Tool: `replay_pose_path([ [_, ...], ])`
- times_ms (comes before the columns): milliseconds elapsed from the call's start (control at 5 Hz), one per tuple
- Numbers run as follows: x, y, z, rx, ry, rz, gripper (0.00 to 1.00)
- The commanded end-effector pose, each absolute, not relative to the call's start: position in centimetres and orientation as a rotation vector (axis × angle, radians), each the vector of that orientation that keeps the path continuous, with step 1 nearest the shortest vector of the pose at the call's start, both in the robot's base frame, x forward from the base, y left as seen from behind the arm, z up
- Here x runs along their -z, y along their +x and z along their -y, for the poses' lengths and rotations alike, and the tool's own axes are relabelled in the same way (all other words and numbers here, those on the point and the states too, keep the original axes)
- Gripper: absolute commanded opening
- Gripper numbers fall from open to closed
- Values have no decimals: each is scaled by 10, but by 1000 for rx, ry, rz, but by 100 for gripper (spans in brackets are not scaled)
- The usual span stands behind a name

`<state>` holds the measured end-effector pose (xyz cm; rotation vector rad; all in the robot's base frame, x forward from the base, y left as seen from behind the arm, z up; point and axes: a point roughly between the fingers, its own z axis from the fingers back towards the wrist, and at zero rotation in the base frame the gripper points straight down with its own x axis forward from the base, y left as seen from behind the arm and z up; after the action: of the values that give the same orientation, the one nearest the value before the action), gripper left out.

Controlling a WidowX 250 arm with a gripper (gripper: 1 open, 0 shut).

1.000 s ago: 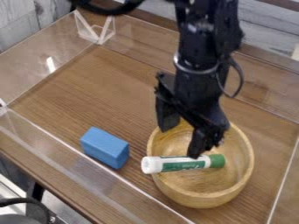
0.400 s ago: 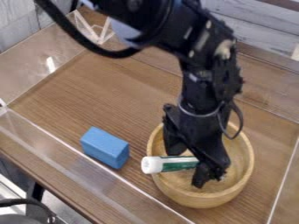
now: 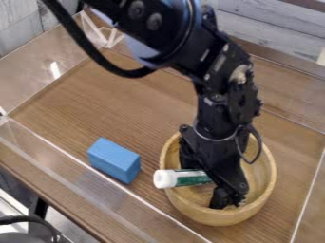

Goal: Remove the green marker from inside the brown bowl and put it on the table

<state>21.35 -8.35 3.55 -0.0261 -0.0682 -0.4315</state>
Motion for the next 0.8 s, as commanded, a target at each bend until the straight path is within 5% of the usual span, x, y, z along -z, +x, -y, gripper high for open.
replay_pose_path([
  [0, -36, 218, 87, 440, -40, 100, 100],
  [200, -31, 219, 87, 441, -46, 101, 0],
  [600, -34, 219, 82, 445, -44, 94, 0],
])
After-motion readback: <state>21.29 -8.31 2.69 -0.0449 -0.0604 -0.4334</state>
